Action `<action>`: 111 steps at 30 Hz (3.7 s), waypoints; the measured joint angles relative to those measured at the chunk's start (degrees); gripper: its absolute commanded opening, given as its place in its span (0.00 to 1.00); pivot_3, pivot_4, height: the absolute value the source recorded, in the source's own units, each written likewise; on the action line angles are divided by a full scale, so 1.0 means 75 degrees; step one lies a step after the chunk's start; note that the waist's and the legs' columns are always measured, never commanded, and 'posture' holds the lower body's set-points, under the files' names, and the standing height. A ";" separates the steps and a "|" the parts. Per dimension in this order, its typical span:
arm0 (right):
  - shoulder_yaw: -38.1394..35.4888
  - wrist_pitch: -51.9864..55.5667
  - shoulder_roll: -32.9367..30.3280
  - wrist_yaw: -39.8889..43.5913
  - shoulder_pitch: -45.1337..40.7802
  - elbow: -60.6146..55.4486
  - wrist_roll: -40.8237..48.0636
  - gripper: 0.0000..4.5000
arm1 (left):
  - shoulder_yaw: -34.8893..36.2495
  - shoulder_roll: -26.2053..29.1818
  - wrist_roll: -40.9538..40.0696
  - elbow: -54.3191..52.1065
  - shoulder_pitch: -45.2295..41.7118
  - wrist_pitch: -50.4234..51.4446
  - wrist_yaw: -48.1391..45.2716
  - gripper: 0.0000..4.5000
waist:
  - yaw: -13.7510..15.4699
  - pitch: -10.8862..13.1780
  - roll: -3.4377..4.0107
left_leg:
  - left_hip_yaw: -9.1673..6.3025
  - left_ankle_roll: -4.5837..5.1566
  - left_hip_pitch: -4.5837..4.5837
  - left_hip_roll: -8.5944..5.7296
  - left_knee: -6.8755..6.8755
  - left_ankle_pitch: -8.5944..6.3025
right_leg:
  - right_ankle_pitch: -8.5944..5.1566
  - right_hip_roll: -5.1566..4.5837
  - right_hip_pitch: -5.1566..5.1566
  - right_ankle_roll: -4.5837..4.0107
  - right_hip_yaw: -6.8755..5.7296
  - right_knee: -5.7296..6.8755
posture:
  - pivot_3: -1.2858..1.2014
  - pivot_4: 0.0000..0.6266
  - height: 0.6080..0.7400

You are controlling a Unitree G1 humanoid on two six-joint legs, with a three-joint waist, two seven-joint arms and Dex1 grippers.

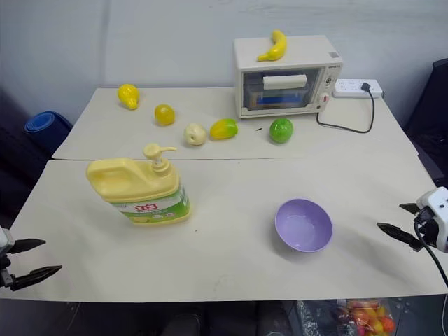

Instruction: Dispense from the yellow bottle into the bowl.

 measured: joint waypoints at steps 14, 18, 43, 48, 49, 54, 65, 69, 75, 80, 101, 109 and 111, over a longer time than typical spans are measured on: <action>0.0000 0.0110 0.0000 0.0139 -0.0079 0.0053 0.0013 1.00 | -0.0084 0.0001 -0.0151 -0.0046 -0.0235 0.0338 -0.0019 1.00 | 0.0004 0.0000 0.0000 | 0.0003 0.0000 0.0001 0.0001 0.0000 0.0000 | 0.0000 0.0000 0.0000 0.0001 0.0003 -0.0001 | 0.52 0.24 1.00; -0.0001 0.0193 0.0000 0.0195 -0.0058 -0.0175 0.0071 1.00 | -0.0036 0.0002 -0.0629 -0.0532 -0.0275 0.1022 -0.0280 1.00 | 0.0002 0.0000 0.0000 | 0.0004 0.0000 0.0000 0.0001 0.0001 0.0000 | 0.0001 0.0000 0.0000 0.0001 0.0005 0.0001 | 0.52 0.24 1.00; 0.0452 0.3107 0.0848 -0.0664 0.3236 -0.8964 0.0871 1.00 | 0.0605 0.2069 -0.4310 -0.7117 -0.1528 0.4214 -0.2330 1.00 | 0.0057 0.0053 -0.0024 | 0.0014 -0.0017 -0.0011 0.0015 0.0010 -0.0019 | -0.0042 0.0026 0.0030 -0.0055 0.0028 -0.0026 | 0.52 0.24 1.00; 0.1217 0.2491 0.1068 -0.1205 0.3158 -0.8591 -0.0026 1.00 | -0.0746 0.2078 -0.3993 -0.6595 -0.2588 0.3687 -0.2024 1.00 | 0.0053 0.0058 -0.0039 | 0.0010 -0.0015 -0.0008 0.0014 0.0010 -0.0020 | -0.0038 0.0028 0.0025 -0.0048 0.0027 -0.0029 | 0.52 0.24 1.00; 0.1337 0.2343 0.1100 -0.1279 0.3164 -0.8466 -0.0220 1.00 | -0.0935 0.2079 -0.3977 -0.6509 -0.2808 0.3648 -0.1948 1.00 | 0.0051 0.0059 -0.0040 | 0.0010 -0.0014 -0.0009 0.0014 0.0010 -0.0021 | -0.0036 0.0028 0.0018 -0.0044 0.0028 -0.0030 | 0.52 0.24 1.00; 0.1763 0.1901 0.1280 -0.1558 0.3018 -0.8000 -0.0693 0.88 | -0.1754 0.2028 -0.3911 -0.6189 -0.3833 0.3619 -0.1414 1.00 | 0.0042 0.0061 -0.0042 | 0.0011 -0.0013 -0.0009 0.0014 0.0010 -0.0022 | -0.0016 0.0028 0.0004 -0.0007 0.0028 -0.0024 | 0.52 0.24 1.00; 0.1810 0.1750 0.1292 -0.1632 0.2972 -0.7996 -0.0751 0.02 | -0.2119 0.1999 -0.3910 -0.6009 -0.4221 0.3696 -0.1111 1.00 | 0.0048 0.0063 -0.0044 | 0.0013 -0.0012 -0.0011 0.0017 0.0010 -0.0023 | -0.0013 0.0029 -0.0004 -0.0001 0.0026 -0.0017 | 0.52 0.24 1.00; 0.1772 0.1675 0.1290 -0.1648 0.2882 -0.8018 -0.0758 0.01 | -0.2127 0.1999 -0.3910 -0.5989 -0.4267 0.3696 -0.1113 1.00 | 0.0045 0.0062 -0.0059 | 0.0009 -0.0012 -0.0006 0.0022 0.0010 -0.0023 | -0.0014 0.0036 -0.0001 -0.0003 0.0024 -0.0011 | 0.52 0.24 1.00; 0.1804 0.1601 0.1215 -0.1453 0.2824 -0.8017 -0.0758 0.01 | -0.2131 0.1963 -0.3910 -0.5954 -0.4273 0.3696 -0.1096 1.00 | 0.0041 0.0062 -0.0060 | 0.0010 -0.0013 -0.0007 0.0022 0.0010 -0.0023 | -0.0014 0.0036 -0.0002 -0.0003 0.0026 -0.0008 | 0.52 0.24 1.00; 0.1858 0.1567 0.1153 -0.1254 0.2696 -0.8013 -0.0779 0.01 | -0.2133 0.1912 -0.3847 -0.5889 -0.4273 0.3676 -0.1096 1.00 | 0.0045 0.0062 -0.0060 | 0.0009 -0.0013 -0.0007 0.0023 0.0010 -0.0023 | -0.0015 0.0036 -0.0002 -0.0003 0.0025 -0.0006 | 0.52 0.24 1.00; 0.2875 0.1118 0.1771 -0.1371 0.1732 -0.7059 -0.1182 0.38 | -0.2169 0.1801 -0.3771 -0.5735 -0.4393 0.3664 -0.1013 1.00 | 0.0045 0.0064 -0.0064 | 0.0010 -0.0017 -0.0012 0.0022 0.0016 -0.0020 | -0.0014 0.0035 -0.0010 -0.0003 0.0027 0.0000 | 0.52 0.24 1.00; 0.2873 0.1147 0.2066 -0.1431 0.1503 -0.6863 -0.0909 0.10 | -0.2169 0.1801 -0.3738 -0.5728 -0.4411 0.3641 -0.1011 1.00 | 0.0044 0.0064 -0.0064 | 0.0009 -0.0017 -0.0011 0.0023 0.0016 -0.0021 | -0.0015 0.0036 -0.0011 -0.0003 0.0026 0.0004 | 0.52 0.24 1.00; 0.2841 0.1113 0.2075 -0.1473 0.1477 -0.6865 -0.0901 0.00 | -0.2171 0.1801 -0.3731 -0.5722 -0.4430 0.3638 -0.1010 1.00 | 0.0039 0.0063 -0.0065 | 0.0011 -0.0017 -0.0010 0.0023 0.0017 -0.0021 | -0.0014 0.0036 -0.0011 -0.0003 0.0027 0.0005 | 0.52 0.24 1.00</action>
